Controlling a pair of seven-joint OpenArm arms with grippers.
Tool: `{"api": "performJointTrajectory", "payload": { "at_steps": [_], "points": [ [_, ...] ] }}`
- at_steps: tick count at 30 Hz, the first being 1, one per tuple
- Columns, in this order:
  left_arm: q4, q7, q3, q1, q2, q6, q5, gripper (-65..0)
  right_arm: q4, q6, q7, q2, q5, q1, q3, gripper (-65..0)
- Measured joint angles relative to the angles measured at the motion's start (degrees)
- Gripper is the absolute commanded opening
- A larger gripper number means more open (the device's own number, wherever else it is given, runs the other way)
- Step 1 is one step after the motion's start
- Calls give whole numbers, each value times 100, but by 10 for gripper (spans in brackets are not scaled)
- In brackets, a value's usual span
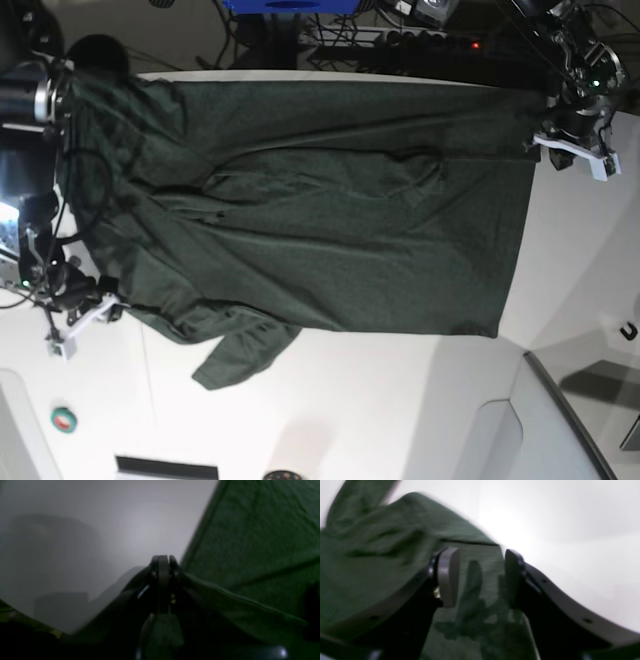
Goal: Layout the t-shirt on the table in an organized manner, then fold the t-shirt properly
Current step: 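Pull the fabric with the right gripper back toward the shirt's corner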
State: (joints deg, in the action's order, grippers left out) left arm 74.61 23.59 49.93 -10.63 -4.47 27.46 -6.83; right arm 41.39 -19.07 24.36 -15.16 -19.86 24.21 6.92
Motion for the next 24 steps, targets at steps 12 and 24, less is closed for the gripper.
{"api": "performJointTrajectory", "payload": {
  "at_steps": [12,24],
  "points": [
    [319,179,-7,-66,-46,-4,-348,-650,-874,2,-616,103,544,367,0,-357],
    [592,1001,-623,-214,553,9,-931,-650,-431,2,-595,299,658,374,0,-357]
  ]
}}
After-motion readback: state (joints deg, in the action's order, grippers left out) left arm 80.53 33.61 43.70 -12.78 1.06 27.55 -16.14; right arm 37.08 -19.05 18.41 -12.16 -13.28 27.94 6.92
